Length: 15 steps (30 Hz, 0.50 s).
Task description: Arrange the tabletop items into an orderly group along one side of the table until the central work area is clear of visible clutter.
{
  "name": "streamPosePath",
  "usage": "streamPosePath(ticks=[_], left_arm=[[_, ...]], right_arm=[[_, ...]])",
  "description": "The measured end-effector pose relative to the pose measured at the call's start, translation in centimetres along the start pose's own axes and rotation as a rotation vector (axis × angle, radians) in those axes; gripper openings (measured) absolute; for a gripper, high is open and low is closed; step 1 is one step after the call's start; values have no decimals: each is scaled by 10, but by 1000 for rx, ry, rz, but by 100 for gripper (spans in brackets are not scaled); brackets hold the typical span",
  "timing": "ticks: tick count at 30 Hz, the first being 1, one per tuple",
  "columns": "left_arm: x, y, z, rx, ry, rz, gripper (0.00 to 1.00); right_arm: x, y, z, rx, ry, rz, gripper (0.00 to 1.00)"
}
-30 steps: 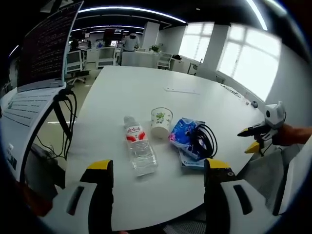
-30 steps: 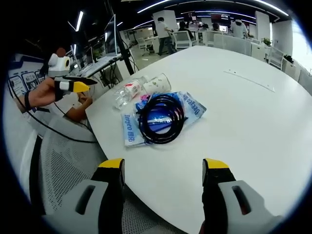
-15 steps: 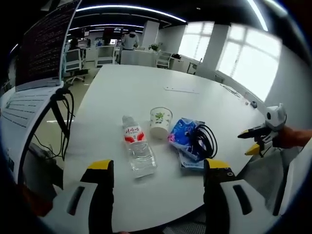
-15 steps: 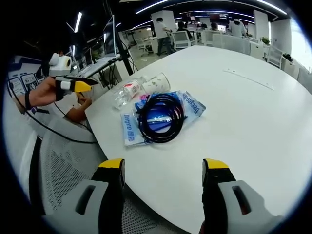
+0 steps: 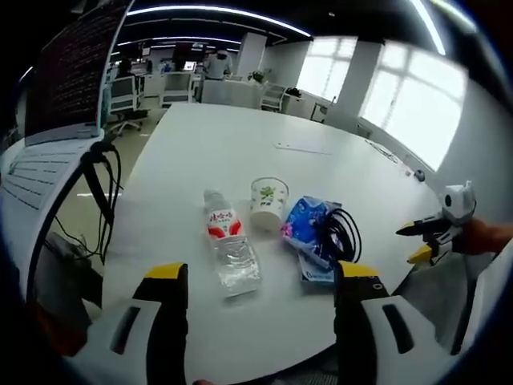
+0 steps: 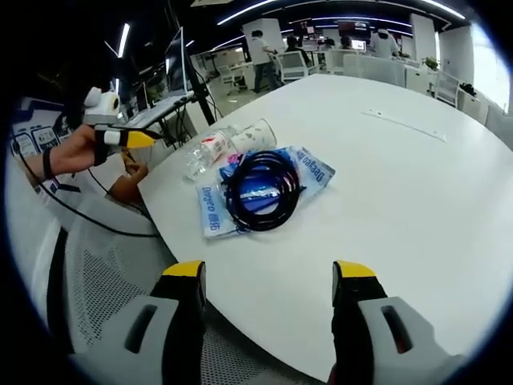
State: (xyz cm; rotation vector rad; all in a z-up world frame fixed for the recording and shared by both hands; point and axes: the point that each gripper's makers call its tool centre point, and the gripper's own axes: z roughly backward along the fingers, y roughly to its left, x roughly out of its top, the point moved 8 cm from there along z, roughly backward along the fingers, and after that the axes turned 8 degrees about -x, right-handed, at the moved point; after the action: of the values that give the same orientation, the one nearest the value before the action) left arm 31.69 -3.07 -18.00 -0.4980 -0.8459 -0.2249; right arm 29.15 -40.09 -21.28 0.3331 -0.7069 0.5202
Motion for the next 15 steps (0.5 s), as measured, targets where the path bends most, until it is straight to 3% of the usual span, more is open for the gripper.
streamPosePath(ticks=[7, 15], left_arm=[[4, 7, -12, 16, 13, 19, 74], [4, 17, -32, 30, 16, 107, 73]], right_arm=[[1, 1, -1, 1, -5, -11, 63], [2, -2, -2, 3, -2, -17, 62]])
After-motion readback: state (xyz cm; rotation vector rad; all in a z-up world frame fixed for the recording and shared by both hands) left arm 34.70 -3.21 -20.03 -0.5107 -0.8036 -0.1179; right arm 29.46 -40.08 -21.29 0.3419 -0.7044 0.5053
